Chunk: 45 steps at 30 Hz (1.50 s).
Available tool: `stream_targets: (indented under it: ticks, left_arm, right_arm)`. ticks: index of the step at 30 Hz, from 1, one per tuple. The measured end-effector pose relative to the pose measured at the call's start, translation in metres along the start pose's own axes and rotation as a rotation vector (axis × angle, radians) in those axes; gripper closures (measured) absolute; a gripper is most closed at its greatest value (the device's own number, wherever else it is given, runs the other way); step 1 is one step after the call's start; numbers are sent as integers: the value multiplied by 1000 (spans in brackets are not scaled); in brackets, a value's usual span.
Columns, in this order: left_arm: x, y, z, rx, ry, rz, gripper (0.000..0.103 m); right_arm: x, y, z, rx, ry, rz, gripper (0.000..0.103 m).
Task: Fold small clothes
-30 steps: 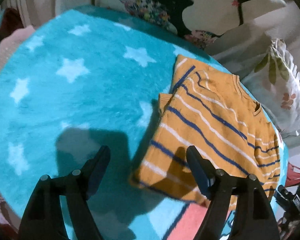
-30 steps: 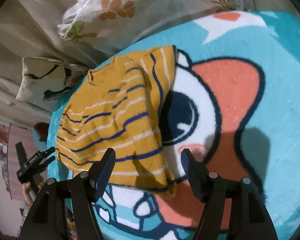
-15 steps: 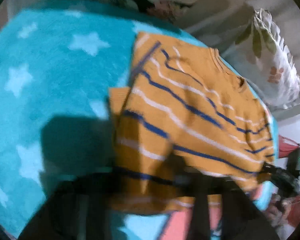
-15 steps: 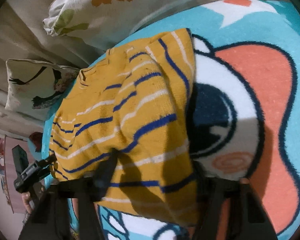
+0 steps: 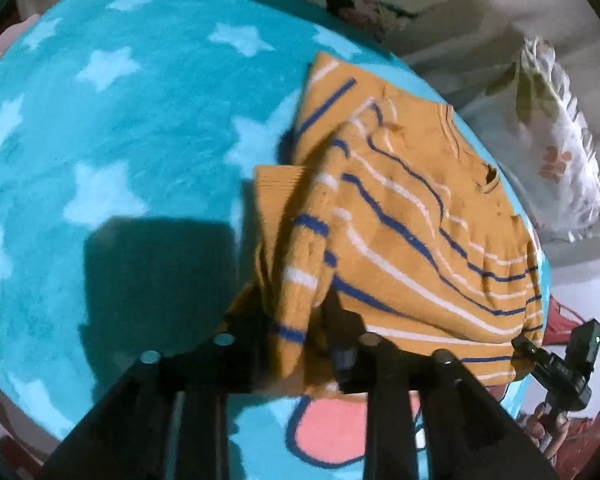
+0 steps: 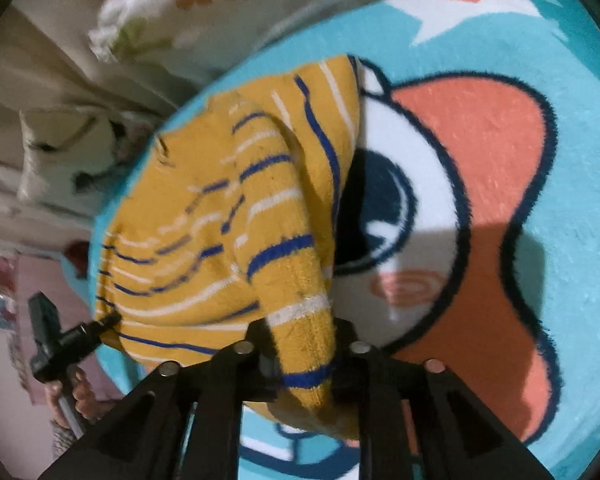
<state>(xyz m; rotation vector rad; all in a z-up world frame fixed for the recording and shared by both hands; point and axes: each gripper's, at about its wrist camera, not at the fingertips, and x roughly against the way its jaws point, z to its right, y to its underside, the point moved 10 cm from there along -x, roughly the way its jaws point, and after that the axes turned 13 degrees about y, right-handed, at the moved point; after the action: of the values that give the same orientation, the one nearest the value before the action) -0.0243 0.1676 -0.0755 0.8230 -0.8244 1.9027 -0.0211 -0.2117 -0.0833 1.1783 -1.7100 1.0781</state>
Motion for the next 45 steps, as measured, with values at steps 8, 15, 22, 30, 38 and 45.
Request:
stream_targets:
  ticks: [8,15,22,30,38,45]
  left_arm:
    - [72,-16,-8,-7,-78,192,59]
    - [43,-27,45,-170,-113,160,59]
    - [-21,-74,12,-112,-227,68,59]
    - [-34,-105,-17,-36,-146,36,54]
    - [-16,-106,-21,-67,-78,47,54]
    - [10,-95,-38,-43,-42,70,51]
  right_arm:
    - [86,-47,-7,131,127,327,71]
    - [18,-71,-90,315,28,205,71]
    - [-47,-110,-55,212,111,112,81]
    - [-18,-132,-31,96,166,171,88]
    - [31,-104,-63,162,220,249,80]
    - [12,-50,-147,308,145,193,76]
